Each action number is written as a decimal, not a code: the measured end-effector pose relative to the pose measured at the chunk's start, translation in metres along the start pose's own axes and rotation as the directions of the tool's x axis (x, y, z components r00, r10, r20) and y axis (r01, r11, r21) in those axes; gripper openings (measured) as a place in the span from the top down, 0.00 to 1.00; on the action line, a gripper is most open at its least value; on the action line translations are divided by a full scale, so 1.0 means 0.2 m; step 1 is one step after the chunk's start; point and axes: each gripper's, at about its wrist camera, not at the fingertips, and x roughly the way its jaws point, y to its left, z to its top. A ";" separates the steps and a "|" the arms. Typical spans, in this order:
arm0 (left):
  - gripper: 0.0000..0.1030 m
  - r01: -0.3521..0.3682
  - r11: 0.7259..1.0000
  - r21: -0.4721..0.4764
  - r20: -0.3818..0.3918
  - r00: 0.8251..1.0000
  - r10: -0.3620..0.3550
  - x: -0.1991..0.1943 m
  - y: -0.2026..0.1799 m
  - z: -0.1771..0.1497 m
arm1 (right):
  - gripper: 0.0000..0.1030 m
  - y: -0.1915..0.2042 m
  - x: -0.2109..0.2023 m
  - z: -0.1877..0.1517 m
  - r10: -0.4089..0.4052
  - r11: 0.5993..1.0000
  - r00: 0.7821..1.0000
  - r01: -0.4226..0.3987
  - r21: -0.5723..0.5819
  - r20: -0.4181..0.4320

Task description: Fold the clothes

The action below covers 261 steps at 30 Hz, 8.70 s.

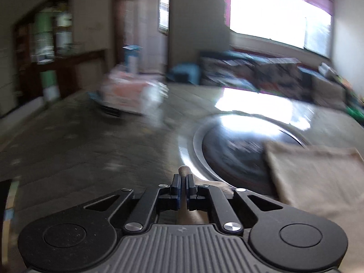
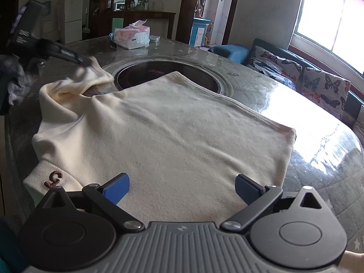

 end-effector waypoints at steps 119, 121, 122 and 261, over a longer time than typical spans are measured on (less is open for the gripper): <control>0.39 0.590 0.675 0.443 -0.222 0.802 -0.555 -0.48 -1.11 -0.42 | 0.26 -0.87 -0.58 -0.72 -0.461 0.653 0.880 0.426 0.625 -0.119; 0.38 0.588 0.677 0.443 -0.223 0.804 -0.552 -0.48 -1.11 -0.41 | 0.40 -0.88 -0.56 -0.74 -0.449 0.648 0.886 0.413 0.640 -0.118; 0.38 0.586 0.678 0.442 -0.223 0.805 -0.550 -0.48 -1.12 -0.41 | 0.43 -0.89 -0.55 -0.75 -0.444 0.641 0.887 0.412 0.648 -0.125; 0.52 -0.199 0.955 -0.221 -0.132 0.976 0.173 -0.09 0.38 -0.18 | 0.00 0.10 -0.11 -0.01 -0.133 0.990 0.986 0.138 -0.043 0.101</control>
